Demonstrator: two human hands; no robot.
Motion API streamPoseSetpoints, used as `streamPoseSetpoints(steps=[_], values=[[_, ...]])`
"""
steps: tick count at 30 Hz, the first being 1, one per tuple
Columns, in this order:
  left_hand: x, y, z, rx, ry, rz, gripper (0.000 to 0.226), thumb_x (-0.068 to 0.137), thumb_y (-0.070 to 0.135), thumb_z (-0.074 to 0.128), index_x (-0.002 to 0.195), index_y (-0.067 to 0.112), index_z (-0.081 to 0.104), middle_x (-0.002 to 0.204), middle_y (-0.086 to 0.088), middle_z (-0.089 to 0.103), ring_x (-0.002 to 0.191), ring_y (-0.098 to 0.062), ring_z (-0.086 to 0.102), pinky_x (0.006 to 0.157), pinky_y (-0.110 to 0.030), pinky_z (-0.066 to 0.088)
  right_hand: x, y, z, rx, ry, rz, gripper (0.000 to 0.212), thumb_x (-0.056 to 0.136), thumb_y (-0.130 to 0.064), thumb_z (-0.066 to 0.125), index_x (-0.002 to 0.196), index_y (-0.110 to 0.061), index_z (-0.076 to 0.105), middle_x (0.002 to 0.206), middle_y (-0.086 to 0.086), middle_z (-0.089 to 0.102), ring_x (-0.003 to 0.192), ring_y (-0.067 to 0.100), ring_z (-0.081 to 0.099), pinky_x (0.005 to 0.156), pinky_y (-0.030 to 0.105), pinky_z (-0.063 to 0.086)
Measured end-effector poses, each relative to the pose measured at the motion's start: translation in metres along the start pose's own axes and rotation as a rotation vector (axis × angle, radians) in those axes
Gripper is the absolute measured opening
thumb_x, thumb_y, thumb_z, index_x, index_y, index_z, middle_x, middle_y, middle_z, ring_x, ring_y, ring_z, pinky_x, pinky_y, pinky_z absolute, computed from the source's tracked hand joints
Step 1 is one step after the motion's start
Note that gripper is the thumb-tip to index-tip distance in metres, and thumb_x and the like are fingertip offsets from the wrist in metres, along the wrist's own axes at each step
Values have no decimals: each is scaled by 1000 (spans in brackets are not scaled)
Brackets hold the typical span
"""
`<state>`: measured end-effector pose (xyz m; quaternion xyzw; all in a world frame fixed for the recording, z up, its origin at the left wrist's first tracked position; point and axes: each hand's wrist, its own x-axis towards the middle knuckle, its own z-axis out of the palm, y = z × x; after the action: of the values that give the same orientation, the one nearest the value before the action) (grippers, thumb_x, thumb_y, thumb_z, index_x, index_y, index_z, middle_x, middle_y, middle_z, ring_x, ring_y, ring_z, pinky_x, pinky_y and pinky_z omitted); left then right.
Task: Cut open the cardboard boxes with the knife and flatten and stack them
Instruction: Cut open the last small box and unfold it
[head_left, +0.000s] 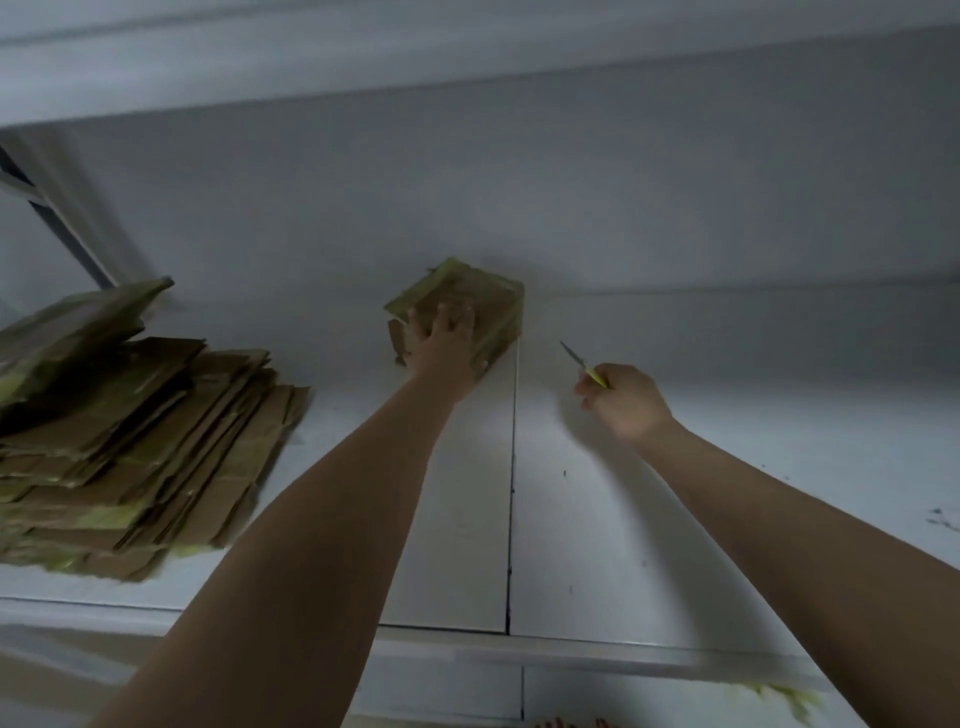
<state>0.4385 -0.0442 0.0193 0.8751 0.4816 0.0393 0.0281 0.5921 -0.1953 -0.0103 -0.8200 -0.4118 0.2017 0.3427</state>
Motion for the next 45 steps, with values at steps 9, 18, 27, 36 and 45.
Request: streamPoseSetpoints(steps=[9,18,27,36,45], values=[[-7,-4,-1,-14,-21,23,58,99,24,46,152,26,22,159,-5,20,144,-38,12,113,-47,29,-9,4,24,-49,-65,24,39,98,-35,38,83,-8,62,81,11,64,74,26,60,65,33,45],[-59,-3,-1,-14,-23,69,54,102,27,36,153,28,17,159,0,19,145,-35,9,114,-45,28,-27,2,34,-186,-19,-52,32,96,-35,34,87,-16,59,86,6,62,82,29,60,76,39,52],[-113,-8,3,13,35,159,58,99,30,44,152,28,22,156,-1,29,142,-35,20,109,-44,36,-65,10,38,15,58,-33,22,94,-27,45,84,-15,60,80,6,64,76,27,59,63,31,43],[-176,-4,-9,28,52,197,53,103,32,35,153,29,17,159,1,22,145,-23,15,116,-27,11,-115,12,44,111,118,16,15,95,-27,50,86,-19,59,78,1,62,75,24,57,65,32,44],[-223,19,-4,53,46,21,55,99,40,42,150,31,24,157,7,28,144,-26,20,106,-38,39,-143,23,24,303,142,26,25,90,-39,60,95,-16,53,77,-3,56,71,18,53,63,30,40]])
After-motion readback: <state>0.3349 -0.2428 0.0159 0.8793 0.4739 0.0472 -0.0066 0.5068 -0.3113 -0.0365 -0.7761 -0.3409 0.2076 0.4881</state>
